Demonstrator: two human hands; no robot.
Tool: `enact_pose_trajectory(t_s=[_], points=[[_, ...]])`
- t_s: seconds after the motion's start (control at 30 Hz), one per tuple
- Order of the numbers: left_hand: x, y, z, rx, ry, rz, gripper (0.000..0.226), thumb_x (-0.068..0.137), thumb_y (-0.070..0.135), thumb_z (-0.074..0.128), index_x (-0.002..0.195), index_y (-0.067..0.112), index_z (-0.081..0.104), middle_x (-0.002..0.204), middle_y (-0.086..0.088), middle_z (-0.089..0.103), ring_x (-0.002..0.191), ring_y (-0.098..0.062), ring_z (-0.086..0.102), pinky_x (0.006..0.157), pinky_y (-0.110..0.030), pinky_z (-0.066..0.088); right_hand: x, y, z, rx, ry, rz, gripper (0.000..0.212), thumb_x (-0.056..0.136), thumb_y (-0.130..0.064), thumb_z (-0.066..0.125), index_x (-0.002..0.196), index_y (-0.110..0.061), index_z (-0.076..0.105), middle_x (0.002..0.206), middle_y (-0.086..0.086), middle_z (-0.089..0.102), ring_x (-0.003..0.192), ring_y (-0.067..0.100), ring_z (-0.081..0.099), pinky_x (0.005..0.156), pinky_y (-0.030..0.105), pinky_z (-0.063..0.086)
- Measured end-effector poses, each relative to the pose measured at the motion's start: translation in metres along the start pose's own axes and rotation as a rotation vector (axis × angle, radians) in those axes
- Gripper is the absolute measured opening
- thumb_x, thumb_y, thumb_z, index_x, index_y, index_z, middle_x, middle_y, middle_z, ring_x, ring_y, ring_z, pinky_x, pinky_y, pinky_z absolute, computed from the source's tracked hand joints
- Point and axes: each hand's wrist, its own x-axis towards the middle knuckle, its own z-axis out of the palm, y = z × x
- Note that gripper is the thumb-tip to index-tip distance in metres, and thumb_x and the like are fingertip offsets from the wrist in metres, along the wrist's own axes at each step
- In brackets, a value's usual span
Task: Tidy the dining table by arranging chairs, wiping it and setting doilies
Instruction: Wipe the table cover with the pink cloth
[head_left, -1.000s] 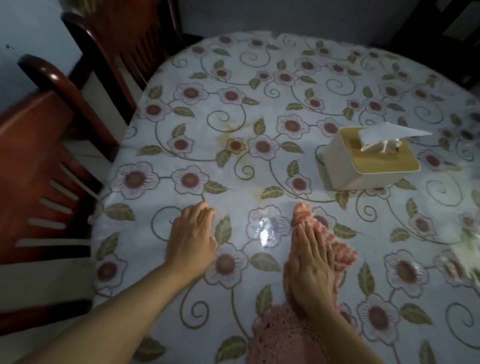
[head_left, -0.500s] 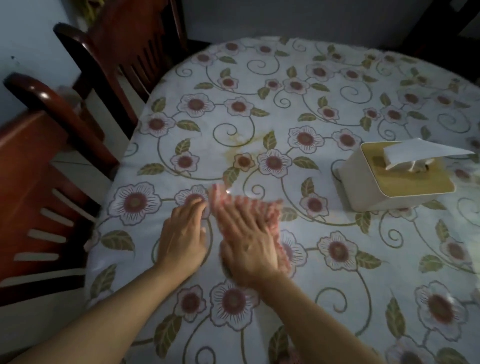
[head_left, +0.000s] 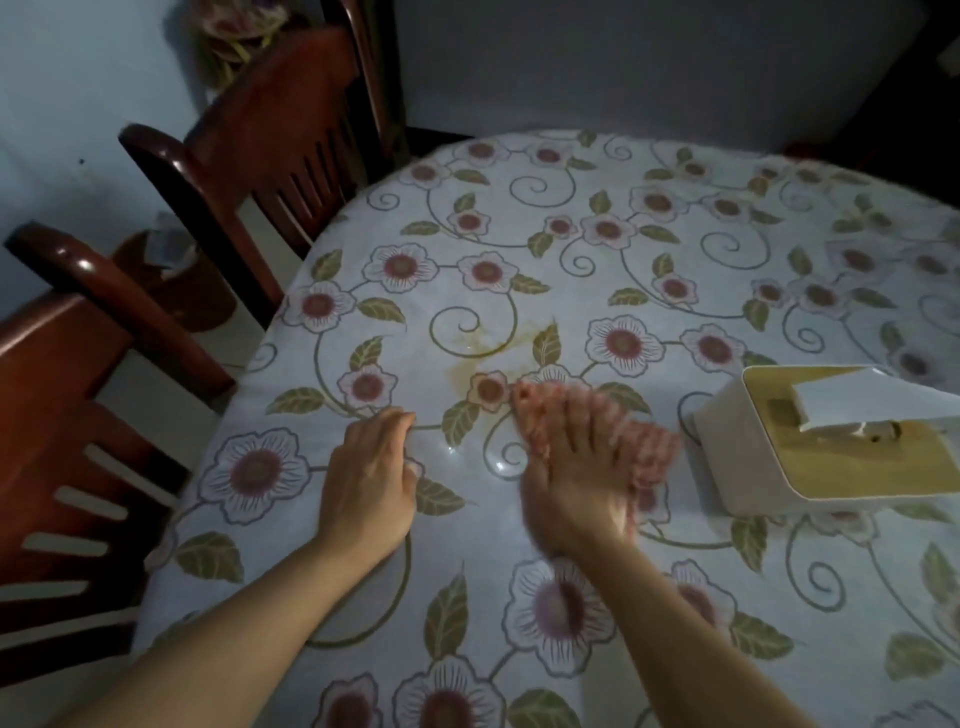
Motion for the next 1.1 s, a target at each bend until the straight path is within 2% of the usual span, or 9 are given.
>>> enact_pose_trajectory(t_s=[0.1, 0.23, 0.43, 0.57, 0.7, 0.8, 0.87, 0.97, 1.1], points=[[0.017, -0.002, -0.001, 0.013, -0.014, -0.001, 0.048, 0.075, 0.0, 0.065, 0.122, 0.001, 0.054, 0.123, -0.018, 0.058, 0.112, -0.039, 0.053, 0.091, -0.047, 0.045, -0.016, -0.014, 0.007, 0.057, 0.003, -0.14, 0.056, 0.095, -0.04, 0.012, 0.149, -0.028, 0.007, 0.159, -0.004, 0.001, 0.146, 0.015, -0.009, 0.118, 0.044, -0.002], [0.049, -0.011, 0.001, 0.038, -0.02, 0.033, 0.05, 0.077, -0.001, 0.062, 0.126, 0.0, 0.051, 0.131, -0.017, 0.054, 0.121, -0.037, 0.048, 0.099, -0.046, 0.041, 0.01, -0.008, 0.006, 0.043, 0.095, 0.082, 0.055, 0.098, -0.043, 0.001, 0.15, -0.028, 0.001, 0.159, -0.007, -0.006, 0.145, 0.011, -0.013, 0.118, 0.038, -0.009], [0.099, -0.027, 0.002, 0.009, -0.029, 0.108, 0.045, 0.086, 0.007, 0.054, 0.13, 0.006, 0.048, 0.139, -0.008, 0.046, 0.128, -0.03, 0.041, 0.103, -0.043, 0.035, 0.116, -0.011, -0.009, 0.123, 0.177, 0.316, 0.055, 0.097, -0.043, 0.011, 0.148, -0.027, 0.026, 0.159, 0.002, 0.014, 0.146, 0.022, 0.004, 0.117, 0.05, 0.001], [0.122, -0.036, 0.006, -0.027, -0.001, 0.162, 0.04, 0.08, 0.006, 0.055, 0.12, 0.001, 0.056, 0.128, -0.016, 0.058, 0.114, -0.039, 0.053, 0.092, -0.047, 0.046, 0.134, -0.061, -0.003, 0.124, -0.003, 0.017, 0.05, 0.101, -0.043, 0.013, 0.15, -0.034, 0.011, 0.16, -0.005, -0.002, 0.145, 0.017, -0.011, 0.116, 0.046, -0.009], [0.131, -0.039, 0.004, -0.116, 0.02, 0.117, 0.052, 0.082, 0.028, 0.03, 0.118, 0.003, 0.058, 0.122, -0.015, 0.061, 0.114, -0.035, 0.054, 0.095, -0.044, 0.045, 0.067, -0.102, 0.014, 0.098, -0.026, -0.278, 0.049, 0.101, -0.045, 0.011, 0.149, -0.039, 0.004, 0.158, -0.009, -0.006, 0.145, 0.015, -0.017, 0.116, 0.041, -0.011], [0.135, -0.042, 0.003, -0.182, 0.024, 0.102, 0.053, 0.083, 0.031, 0.026, 0.113, 0.006, 0.062, 0.122, -0.01, 0.062, 0.114, -0.029, 0.053, 0.097, -0.039, 0.041, 0.036, -0.08, 0.013, 0.069, -0.027, -0.38, 0.048, 0.1, -0.041, 0.02, 0.147, -0.033, 0.025, 0.158, -0.005, 0.016, 0.147, 0.019, 0.002, 0.117, 0.043, -0.003], [0.138, -0.044, 0.003, -0.196, 0.03, 0.117, 0.05, 0.085, 0.029, 0.028, 0.109, 0.006, 0.064, 0.119, -0.009, 0.063, 0.11, -0.029, 0.054, 0.094, -0.038, 0.041, 0.042, -0.042, 0.006, 0.024, 0.053, -0.308, 0.048, 0.1, -0.041, 0.019, 0.145, -0.031, 0.031, 0.156, -0.002, 0.024, 0.146, 0.021, 0.013, 0.117, 0.047, 0.007], [0.142, -0.044, 0.003, -0.202, 0.037, 0.126, 0.051, 0.084, 0.031, 0.027, 0.107, 0.005, 0.065, 0.116, -0.01, 0.064, 0.108, -0.029, 0.055, 0.092, -0.04, 0.043, 0.081, 0.012, -0.011, -0.093, 0.134, 0.054, 0.06, 0.094, -0.052, 0.008, 0.146, -0.027, 0.024, 0.157, 0.004, 0.02, 0.146, 0.023, 0.009, 0.117, 0.051, 0.005], [0.145, -0.042, 0.004, -0.186, 0.034, 0.128, 0.051, 0.082, 0.028, 0.027, 0.105, 0.004, 0.065, 0.114, -0.012, 0.064, 0.108, -0.032, 0.055, 0.092, -0.043, 0.043, 0.118, 0.0, -0.009, -0.076, 0.085, 0.307, 0.064, 0.089, -0.055, 0.004, 0.15, -0.035, 0.012, 0.16, 0.006, 0.004, 0.146, 0.029, -0.003, 0.115, 0.056, -0.004]])
